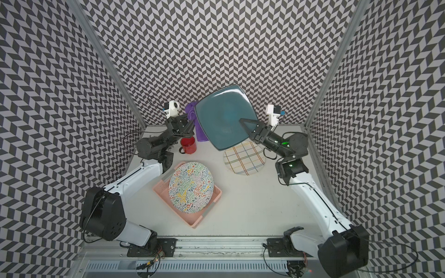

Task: Wipe the wet plate dry
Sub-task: Wipe the plate with towel.

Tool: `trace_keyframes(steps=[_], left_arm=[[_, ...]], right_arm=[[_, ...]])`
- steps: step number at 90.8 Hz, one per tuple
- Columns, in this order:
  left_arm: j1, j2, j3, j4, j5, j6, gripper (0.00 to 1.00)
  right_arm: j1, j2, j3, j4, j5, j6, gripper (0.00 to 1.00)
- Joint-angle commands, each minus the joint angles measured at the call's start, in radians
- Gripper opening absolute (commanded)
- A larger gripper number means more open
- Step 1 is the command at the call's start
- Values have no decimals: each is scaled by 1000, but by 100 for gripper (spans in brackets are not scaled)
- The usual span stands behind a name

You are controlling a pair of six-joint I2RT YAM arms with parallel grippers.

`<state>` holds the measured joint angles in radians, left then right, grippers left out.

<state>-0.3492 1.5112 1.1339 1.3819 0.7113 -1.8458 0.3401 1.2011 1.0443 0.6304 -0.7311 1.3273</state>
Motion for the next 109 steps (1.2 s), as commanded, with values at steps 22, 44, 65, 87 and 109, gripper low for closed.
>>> trace_keyframes(steps=[22, 44, 65, 87, 109], left_arm=[[-187, -12, -24, 46, -5, 21, 0], [-134, -22, 35, 71, -47, -41, 0], [-77, 10, 61, 192, -127, -170, 0], [-243, -1, 96, 90, -73, -45, 0], [-231, -130, -31, -77, 12, 152, 0]], right_arm=[[117, 141, 209, 127, 69, -47, 0], [22, 170, 260, 79, 98, -24, 0], [142, 114, 195, 33, 37, -140, 0], [118, 224, 324, 89, 88, -98, 0], [-72, 188, 279, 103, 166, -16, 0]])
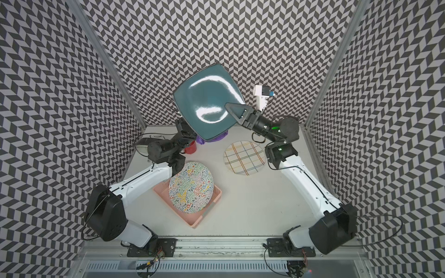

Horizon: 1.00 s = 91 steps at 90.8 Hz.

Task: Wipe the wet plate dry
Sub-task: Wipe the plate with towel.

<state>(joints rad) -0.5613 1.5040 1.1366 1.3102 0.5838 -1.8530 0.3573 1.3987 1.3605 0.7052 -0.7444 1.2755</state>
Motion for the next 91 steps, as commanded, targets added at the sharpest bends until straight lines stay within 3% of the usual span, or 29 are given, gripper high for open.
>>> trace_keyframes(steps=[1, 9, 20, 29, 37, 54, 71, 82, 91], left_arm=[[-19, -133, -42, -27, 144, 184, 0], [-10, -229, -97, -266, 156, 396, 0], [-7, -351, -74, -793, 24, 806, 0], [-17, -339, 43, -1163, -121, 1082, 0], [-30, -288, 112, -1303, -219, 1218, 0], [-110, -164, 228, -1447, -402, 1423, 0], [-171, -120, 225, -1452, -484, 1494, 0], [-155, -113, 240, -1458, -519, 1495, 0], [-55, -111, 274, -1494, -518, 1474, 0]], right_arm=[[-94, -12, -43, 28, 183, 37, 0], [-135, -56, -90, -15, 217, 17, 0], [-129, -87, -97, -135, 230, -101, 0], [-94, -94, -107, -175, 232, -158, 0], [-56, -98, -109, -210, 256, -201, 0], [-12, -90, -84, -234, 269, -239, 0], [8, -88, -51, -220, 281, -205, 0], [44, -85, -24, -217, 282, -212, 0], [55, -101, -46, -214, 266, -213, 0]])
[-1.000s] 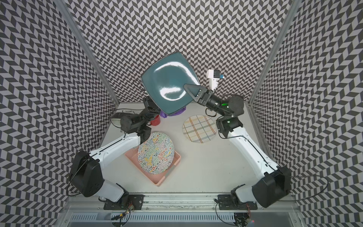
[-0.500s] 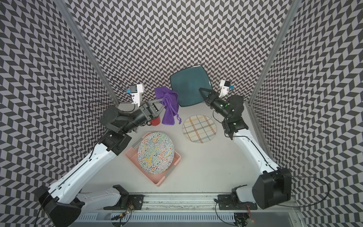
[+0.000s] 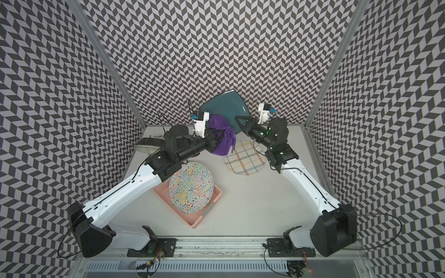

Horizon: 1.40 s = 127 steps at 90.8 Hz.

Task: Wipe the wet plate dry
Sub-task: Wipe the plate with towel.

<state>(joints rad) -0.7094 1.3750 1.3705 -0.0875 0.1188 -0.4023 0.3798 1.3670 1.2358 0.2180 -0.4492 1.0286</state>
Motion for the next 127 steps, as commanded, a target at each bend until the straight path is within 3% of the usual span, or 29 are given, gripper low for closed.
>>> trace_keyframes(steps=[1, 11, 22, 31, 43, 54, 62, 66, 75, 83, 89, 99, 112, 120, 127], left_arm=[[111, 17, 43, -98, -50, 19, 0], [243, 8, 60, -119, -26, 30, 0], [275, 67, 156, -199, 50, 141, 0], [237, 170, 273, -319, 189, 241, 0], [99, 204, 287, -343, 160, 350, 0], [165, 190, 256, -310, 136, 254, 0], [275, 136, 178, -263, 219, 152, 0], [289, 97, 123, -235, 242, 138, 0], [192, 43, 33, -221, 293, 164, 0], [31, 34, -15, -250, 231, 217, 0], [-4, 38, -50, -248, 187, 203, 0], [85, 39, -72, -225, 133, 132, 0], [280, 60, -26, -190, 187, 26, 0], [279, 83, 38, -186, 215, 42, 0], [217, 120, 89, -195, 227, 78, 0]], right_arm=[[33, -74, 72, 277, -30, 33, 0], [37, -106, 13, 321, -83, 28, 0], [117, -112, 5, 281, -178, -32, 0], [186, -97, 46, 221, -184, -102, 0], [161, -82, 84, 260, -128, -67, 0], [83, -95, 61, 306, -117, 12, 0], [45, -127, 20, 287, -110, 30, 0], [41, -153, -5, 268, -97, 21, 0], [41, -173, -56, 281, -94, 37, 0], [47, -149, -46, 329, -118, 57, 0], [52, -129, -7, 333, -128, 49, 0], [62, -99, 42, 318, -141, 29, 0], [139, -103, 45, 225, -144, -60, 0], [216, -115, 17, 144, -126, -138, 0], [278, -121, -10, 134, -120, -170, 0]])
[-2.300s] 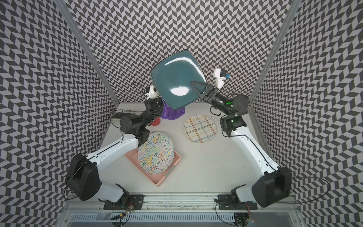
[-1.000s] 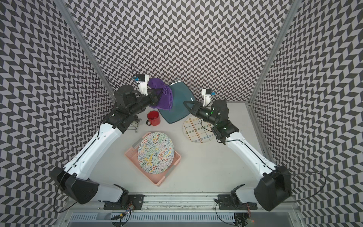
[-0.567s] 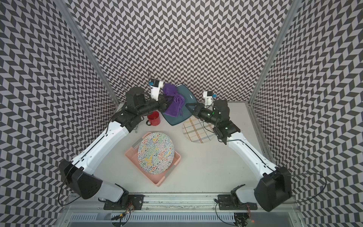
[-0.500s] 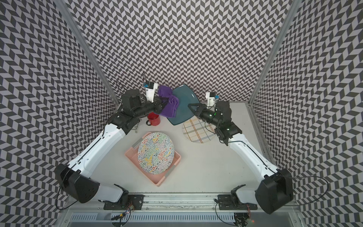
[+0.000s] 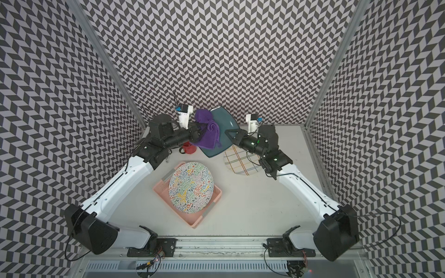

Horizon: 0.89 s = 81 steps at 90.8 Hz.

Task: Wipe the wet plate dry
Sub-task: Wipe the plate with towel.

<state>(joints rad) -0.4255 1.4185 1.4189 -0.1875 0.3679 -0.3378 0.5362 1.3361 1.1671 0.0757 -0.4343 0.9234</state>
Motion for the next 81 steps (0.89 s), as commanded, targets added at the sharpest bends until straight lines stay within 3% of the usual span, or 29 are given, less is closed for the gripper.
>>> trace_keyframes(steps=[1, 12, 18, 21, 37, 46, 52, 61, 72, 81], left_arm=[[-78, 81, 48, -104, -25, 21, 0], [-184, 145, 101, -160, -88, 67, 0], [-160, 130, 64, -119, -48, 5, 0], [-100, 111, 45, -78, 11, -51, 0], [184, -25, -184, 428, 400, -571, 0], [274, -56, -281, 830, 485, -930, 0], [287, -52, -322, 1070, 483, -1140, 0], [268, -18, -324, 1302, 464, -1339, 0], [225, 30, -281, 1469, 432, -1492, 0], [176, 60, -222, 1538, 401, -1549, 0]], right_arm=[[125, -90, 57, 277, -135, -67, 0], [117, -110, 68, 288, -95, -65, 0], [63, -126, 67, 310, -75, -29, 0], [27, -134, 53, 340, -86, 12, 0], [-179, -215, -55, 490, -138, 190, 0], [-257, -245, -123, 614, -186, 289, 0], [-265, -241, -161, 729, -217, 365, 0], [-238, -203, -159, 826, -267, 420, 0], [-171, -159, -112, 737, -265, 368, 0], [-114, -130, -106, 692, -237, 329, 0]])
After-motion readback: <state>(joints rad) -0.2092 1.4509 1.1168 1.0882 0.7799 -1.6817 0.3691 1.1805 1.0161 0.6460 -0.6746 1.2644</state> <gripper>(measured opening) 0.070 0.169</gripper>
